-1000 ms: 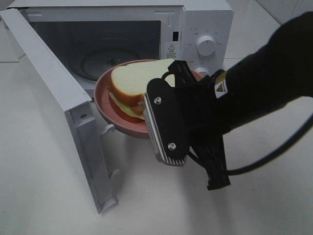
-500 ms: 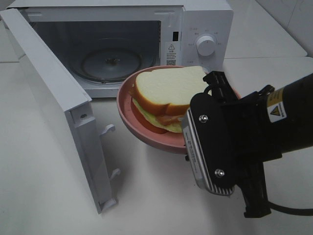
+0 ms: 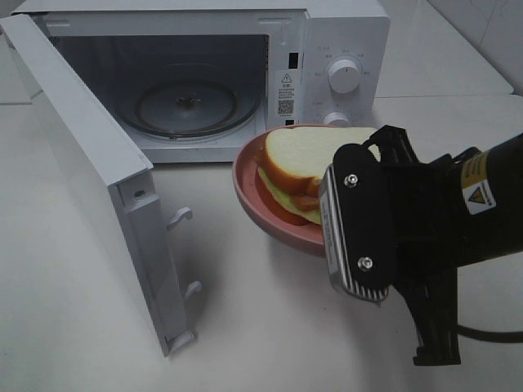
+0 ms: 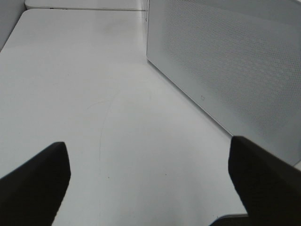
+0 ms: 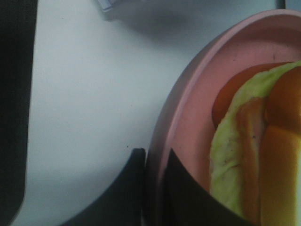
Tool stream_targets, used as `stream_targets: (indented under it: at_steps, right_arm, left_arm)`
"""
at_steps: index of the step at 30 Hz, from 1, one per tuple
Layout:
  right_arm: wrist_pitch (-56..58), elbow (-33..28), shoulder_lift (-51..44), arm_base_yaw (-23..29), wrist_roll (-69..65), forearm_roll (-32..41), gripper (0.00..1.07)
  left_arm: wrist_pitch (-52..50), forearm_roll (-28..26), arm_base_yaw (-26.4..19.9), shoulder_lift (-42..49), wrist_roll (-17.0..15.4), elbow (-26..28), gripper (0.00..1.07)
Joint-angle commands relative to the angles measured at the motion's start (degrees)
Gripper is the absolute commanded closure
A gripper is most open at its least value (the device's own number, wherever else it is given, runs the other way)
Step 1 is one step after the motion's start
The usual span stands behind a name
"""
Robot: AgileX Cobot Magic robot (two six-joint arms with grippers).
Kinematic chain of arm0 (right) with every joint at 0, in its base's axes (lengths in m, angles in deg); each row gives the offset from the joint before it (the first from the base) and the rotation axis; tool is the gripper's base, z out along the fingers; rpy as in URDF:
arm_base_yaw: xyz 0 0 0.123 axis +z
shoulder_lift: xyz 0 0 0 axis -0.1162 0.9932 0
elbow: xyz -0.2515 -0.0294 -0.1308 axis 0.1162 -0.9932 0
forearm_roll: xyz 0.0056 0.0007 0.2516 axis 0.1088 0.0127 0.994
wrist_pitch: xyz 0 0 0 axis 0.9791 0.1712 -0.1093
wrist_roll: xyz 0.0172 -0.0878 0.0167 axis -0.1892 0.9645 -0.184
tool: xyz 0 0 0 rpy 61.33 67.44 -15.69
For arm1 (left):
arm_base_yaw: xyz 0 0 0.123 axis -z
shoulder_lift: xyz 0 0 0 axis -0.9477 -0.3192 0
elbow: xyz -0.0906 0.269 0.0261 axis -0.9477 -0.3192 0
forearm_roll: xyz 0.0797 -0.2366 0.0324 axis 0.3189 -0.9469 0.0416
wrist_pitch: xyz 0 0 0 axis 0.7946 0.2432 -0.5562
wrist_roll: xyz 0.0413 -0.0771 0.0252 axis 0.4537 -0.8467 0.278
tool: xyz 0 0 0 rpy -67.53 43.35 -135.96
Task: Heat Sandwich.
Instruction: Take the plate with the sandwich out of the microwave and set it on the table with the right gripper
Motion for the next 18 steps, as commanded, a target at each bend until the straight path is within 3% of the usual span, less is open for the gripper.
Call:
stream_targets:
  at_steps: [1, 11, 18]
  right_arm:
    - [0.7, 0.5, -0.6, -3.9, -8.8, -4.4, 1.07]
    - [8.1, 5.6, 0.7, -15.0, -31.1, -16.3, 1.07]
    - [10.8, 8.8, 4.9, -22.3, -45.8, -19.3, 1.07]
  left_arm:
    - [-0.9, -0.3, 0.3, 1.0, -0.2, -0.1, 0.23]
    - [-0.9, -0.3, 0.3, 1.0, -0.2, -0.1, 0.23]
    - [-0.9, -0.3, 0.3, 1.0, -0.2, -0.1, 0.23]
